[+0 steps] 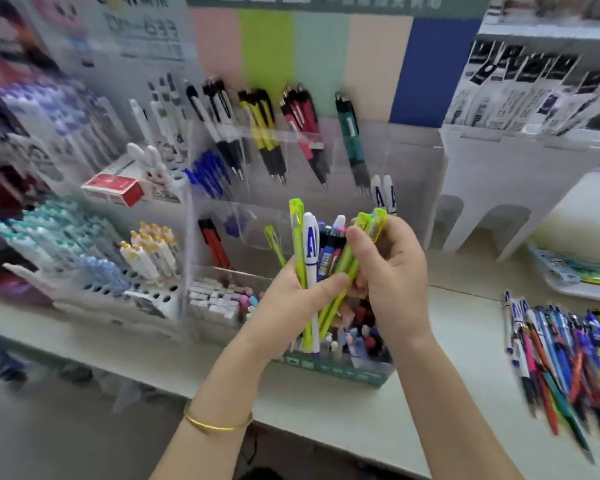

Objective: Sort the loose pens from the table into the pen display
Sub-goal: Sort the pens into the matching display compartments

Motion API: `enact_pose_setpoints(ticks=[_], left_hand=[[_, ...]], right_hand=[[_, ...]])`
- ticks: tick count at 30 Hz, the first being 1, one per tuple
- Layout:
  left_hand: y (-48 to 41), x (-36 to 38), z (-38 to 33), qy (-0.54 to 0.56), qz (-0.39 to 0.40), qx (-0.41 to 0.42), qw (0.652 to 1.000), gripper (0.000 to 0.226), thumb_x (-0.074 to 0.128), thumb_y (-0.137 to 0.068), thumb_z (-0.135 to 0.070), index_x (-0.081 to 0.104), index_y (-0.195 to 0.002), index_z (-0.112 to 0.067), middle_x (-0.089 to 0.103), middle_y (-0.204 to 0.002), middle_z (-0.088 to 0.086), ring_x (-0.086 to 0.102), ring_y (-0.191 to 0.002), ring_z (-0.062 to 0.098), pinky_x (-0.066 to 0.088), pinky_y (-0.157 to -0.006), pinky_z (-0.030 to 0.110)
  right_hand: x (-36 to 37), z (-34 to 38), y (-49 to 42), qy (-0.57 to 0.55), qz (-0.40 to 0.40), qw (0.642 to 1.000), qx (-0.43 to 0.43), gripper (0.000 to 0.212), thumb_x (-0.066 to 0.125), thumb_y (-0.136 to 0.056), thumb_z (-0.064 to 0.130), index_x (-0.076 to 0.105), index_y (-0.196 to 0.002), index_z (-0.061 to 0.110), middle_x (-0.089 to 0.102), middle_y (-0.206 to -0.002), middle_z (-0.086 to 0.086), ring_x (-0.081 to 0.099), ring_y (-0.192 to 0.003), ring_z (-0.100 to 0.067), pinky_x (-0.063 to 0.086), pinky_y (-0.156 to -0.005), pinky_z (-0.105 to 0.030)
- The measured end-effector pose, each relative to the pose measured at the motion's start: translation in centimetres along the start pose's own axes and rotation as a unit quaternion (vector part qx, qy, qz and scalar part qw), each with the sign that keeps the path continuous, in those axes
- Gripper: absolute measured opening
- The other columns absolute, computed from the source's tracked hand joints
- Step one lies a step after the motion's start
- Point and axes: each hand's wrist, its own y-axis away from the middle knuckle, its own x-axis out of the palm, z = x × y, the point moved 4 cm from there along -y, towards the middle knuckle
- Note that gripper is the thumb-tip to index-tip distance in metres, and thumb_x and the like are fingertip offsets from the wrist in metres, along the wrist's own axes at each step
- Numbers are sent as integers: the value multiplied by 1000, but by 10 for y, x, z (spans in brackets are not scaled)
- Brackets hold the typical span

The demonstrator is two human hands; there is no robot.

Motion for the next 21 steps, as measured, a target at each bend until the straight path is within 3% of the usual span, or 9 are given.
enact_pose_setpoints(ticks=[4, 8, 9, 13, 15, 18, 20, 21], left_hand=[[-1, -36, 1, 21, 22, -14, 999, 15, 62, -88, -16, 60, -100, -25, 73, -80, -17, 69, -80, 1, 54, -69, 17], [-6, -68, 9, 20, -10, -60, 998, 7, 65, -90, -22, 62, -93, -27, 69, -74, -8, 67, -81, 27, 54, -79, 51], [-8, -74, 10, -1, -16, -56, 998, 8, 65, -91, -20, 60, -93, -27, 68, -73, -5, 66, -79, 30, 54, -77, 53], [-6, -85, 10, -72, 15, -30, 997, 15, 57, -93, -7, 47, -98, -18, 58, -75, 13, 56, -54, 17, 51, -46, 31], [-5, -89, 10, -122, 25, -15, 992, 18, 58, -92, -8, 47, -101, -21, 60, -80, 11, 63, -59, 20, 56, -50, 31], [-4, -97, 9, -192, 34, 7, 981, 23, 58, -89, -7, 46, -100, -24, 63, -83, 4, 70, -67, 20, 59, -61, 45], [-5, -104, 7, -244, 32, 18, 969, 27, 57, -86, -3, 45, -100, -23, 64, -82, 0, 68, -65, 10, 57, -60, 39], [-5, -106, 6, -251, 34, 18, 967, 27, 56, -87, -2, 45, -101, -22, 63, -81, 1, 66, -60, 4, 55, -54, 30]], right_hand=[[34, -7, 6, 21, -40, 999, 22, 11, 64, -90, 27, 57, -83, 22, 55, -67, 9, 50, -58, -6, 45, -56, -28], [52, -9, 6, 47, -49, 997, 39, 11, 55, -95, 27, 53, -90, 18, 66, -76, 1, 60, -68, -13, 48, -66, -34], [53, -7, 5, 50, -57, 996, 39, 10, 55, -95, 27, 51, -90, 19, 67, -77, 0, 63, -71, -15, 50, -68, -35], [54, 7, -2, 57, -82, 994, 47, 11, 63, -90, 13, 53, -91, 16, 59, -73, -2, 60, -64, -9, 50, -63, -25], [63, 8, -5, 51, -48, 993, 93, 13, 69, -84, 11, 60, -91, 18, 59, -70, 2, 59, -63, -10, 49, -55, -24], [85, 8, -2, 24, 13, 988, 154, 9, 68, -84, 8, 67, -90, 14, 59, -63, 3, 54, -51, -5, 36, -41, -14], [95, 9, -1, 0, 47, 984, 169, 11, 66, -86, 7, 69, -96, 5, 61, -62, 2, 54, -50, -3, 38, -42, -14], [98, 9, 0, -7, 63, 982, 175, 13, 65, -86, 5, 68, -99, 2, 61, -60, 3, 54, -48, -2, 38, -43, -13]])
